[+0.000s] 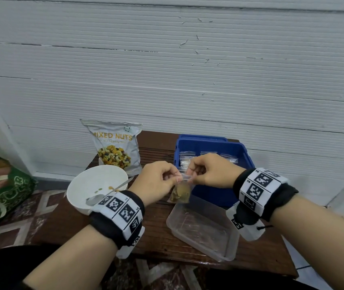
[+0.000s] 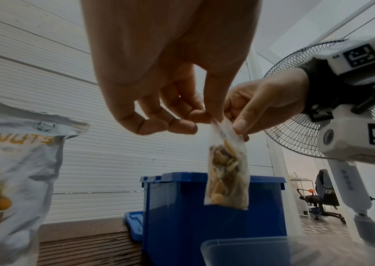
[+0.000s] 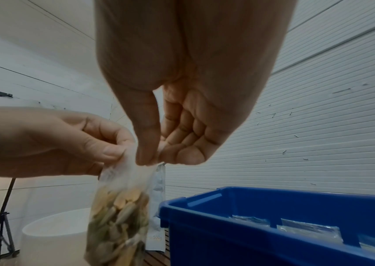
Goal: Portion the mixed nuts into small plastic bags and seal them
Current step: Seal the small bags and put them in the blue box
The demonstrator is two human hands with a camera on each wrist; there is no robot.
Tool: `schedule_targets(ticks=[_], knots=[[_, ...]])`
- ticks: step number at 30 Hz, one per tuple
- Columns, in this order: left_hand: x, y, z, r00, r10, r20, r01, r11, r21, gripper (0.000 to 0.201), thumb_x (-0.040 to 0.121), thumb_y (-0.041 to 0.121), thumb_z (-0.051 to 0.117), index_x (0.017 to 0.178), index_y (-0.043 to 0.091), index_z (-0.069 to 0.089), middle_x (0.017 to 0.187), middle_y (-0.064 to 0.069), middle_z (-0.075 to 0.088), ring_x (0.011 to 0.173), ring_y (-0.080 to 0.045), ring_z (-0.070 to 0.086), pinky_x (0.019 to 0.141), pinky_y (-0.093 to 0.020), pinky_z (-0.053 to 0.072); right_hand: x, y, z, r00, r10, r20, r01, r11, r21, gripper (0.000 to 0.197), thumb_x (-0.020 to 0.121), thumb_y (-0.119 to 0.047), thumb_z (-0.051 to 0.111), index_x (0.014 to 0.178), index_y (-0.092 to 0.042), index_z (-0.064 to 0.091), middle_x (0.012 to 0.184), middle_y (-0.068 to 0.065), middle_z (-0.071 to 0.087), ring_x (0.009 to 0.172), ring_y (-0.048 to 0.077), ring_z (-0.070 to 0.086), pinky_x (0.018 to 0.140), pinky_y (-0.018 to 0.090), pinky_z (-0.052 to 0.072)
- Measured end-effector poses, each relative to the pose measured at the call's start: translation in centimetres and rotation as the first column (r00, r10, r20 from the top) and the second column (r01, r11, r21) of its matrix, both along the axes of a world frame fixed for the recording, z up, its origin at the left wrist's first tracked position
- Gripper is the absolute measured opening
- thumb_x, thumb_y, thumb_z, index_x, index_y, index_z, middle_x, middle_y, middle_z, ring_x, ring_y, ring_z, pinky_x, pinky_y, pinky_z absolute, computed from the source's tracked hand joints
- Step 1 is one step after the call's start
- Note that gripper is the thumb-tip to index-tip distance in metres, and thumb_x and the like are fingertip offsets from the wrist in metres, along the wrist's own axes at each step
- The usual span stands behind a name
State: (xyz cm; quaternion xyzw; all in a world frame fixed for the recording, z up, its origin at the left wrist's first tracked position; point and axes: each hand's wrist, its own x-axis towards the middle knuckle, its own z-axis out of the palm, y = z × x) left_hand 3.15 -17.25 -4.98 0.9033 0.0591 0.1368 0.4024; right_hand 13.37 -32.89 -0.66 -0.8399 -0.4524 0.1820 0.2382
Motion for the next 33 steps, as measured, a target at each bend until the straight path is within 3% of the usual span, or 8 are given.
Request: schedule_targets(ticks=[4,11,14,17,21,24,29,33], knots=[[-0.2,-0.2,0.1,1.0,0.01,-0.021,-0.011,0.999,-0.045,0.015,0.084,0.024,0.073,0.074,0.033,0.065,0.074,0.011,0.066,0.073,-0.007,0.06,0.063,-0.009,0.042,-0.2,-0.1,0.0,1.0,-0.012,0.02,0.011,1.0,0.008,0.007,0.085,-0.021,0.071,0.081,-0.021,0.065,0.084,-0.001,0.067,0.081,0.013,0.062,0.074,0.027,0.051],[-0.8,-0.3,0.6,0.999,0.033,-0.016,-0.034,0.998,-0.049,0.014,0.087,0.025,0.07,0.075,0.03,0.064,0.081,0.007,0.069,0.077,-0.004,0.06,0.063,-0.004,0.04,-0.4,0.1,0.0,0.999,0.005,0.04,-0.004,1.0,-0.015,0.009,0.089,-0.008,0.061,0.093,-0.014,0.066,0.093,0.002,0.067,0.087,0.016,0.063,0.078,0.027,0.052],[-1.2,0.0,1.0,0.999,0.035,-0.033,-0.036,0.999,-0.019,0.013,0.089,0.026,0.066,0.078,0.031,0.065,0.083,0.009,0.07,0.082,-0.005,0.061,0.064,-0.004,0.039,-0.6,0.2,0.0,1.0,-0.014,0.024,0.014,1.0,-0.004,0.001,0.088,-0.018,0.064,0.088,-0.017,0.065,0.086,-0.001,0.065,0.081,0.014,0.061,0.071,0.026,0.049],[-1.6,0.1,1.3,0.998,0.043,-0.04,-0.045,0.998,-0.035,0.012,0.089,0.027,0.067,0.078,0.031,0.065,0.081,0.011,0.067,0.08,-0.003,0.06,0.062,-0.003,0.039,-0.9,0.4,0.2,0.999,-0.007,0.045,0.008,1.0,-0.013,0.017,0.085,-0.032,0.068,0.086,-0.015,0.065,0.081,-0.002,0.064,0.074,0.011,0.057,0.07,0.029,0.048],[-1.4,0.1,1.5,0.997,0.07,-0.032,-0.071,0.997,-0.031,0.012,0.087,0.032,0.068,0.076,0.029,0.064,0.08,0.011,0.065,0.076,0.001,0.056,0.061,-0.002,0.038,-0.8,0.5,0.4,0.996,0.038,0.082,-0.038,0.999,0.008,0.012,0.088,-0.024,0.067,0.08,-0.016,0.062,0.077,-0.003,0.06,0.069,0.009,0.053,0.063,0.019,0.042],[-1.1,0.1,1.6,0.997,0.081,-0.018,-0.081,0.996,-0.042,0.012,0.089,0.031,0.066,0.081,0.022,0.067,0.081,0.011,0.064,0.075,0.002,0.055,0.063,-0.002,0.038,-0.4,0.6,0.6,0.994,0.047,0.102,-0.046,0.999,-0.006,0.009,0.089,-0.018,0.065,0.081,-0.017,0.061,0.076,-0.006,0.057,0.067,0.004,0.05,0.059,0.012,0.037],[-0.6,1.1,1.3,0.993,0.119,-0.019,-0.12,0.983,-0.139,0.024,0.093,0.036,0.059,0.091,0.015,0.07,0.089,0.006,0.07,0.085,-0.006,0.061,0.067,-0.005,0.04,1.6,0.6,2.5,0.997,-0.05,0.053,0.048,0.997,0.052,0.007,0.09,-0.019,0.064,0.084,-0.017,0.062,0.076,-0.008,0.057,0.07,0.007,0.051,0.066,0.02,0.041],[0.4,2.3,-0.2,0.983,0.147,-0.106,-0.162,0.976,-0.146,0.023,0.095,0.034,0.056,0.1,0.016,0.068,0.098,0.004,0.069,0.091,-0.007,0.06,0.072,-0.005,0.041,3.8,1.2,4.1,0.993,-0.101,0.058,0.097,0.993,0.068,0.007,0.092,-0.019,0.061,0.087,-0.014,0.062,0.077,-0.005,0.061,0.069,0.008,0.053,0.063,0.02,0.04]])
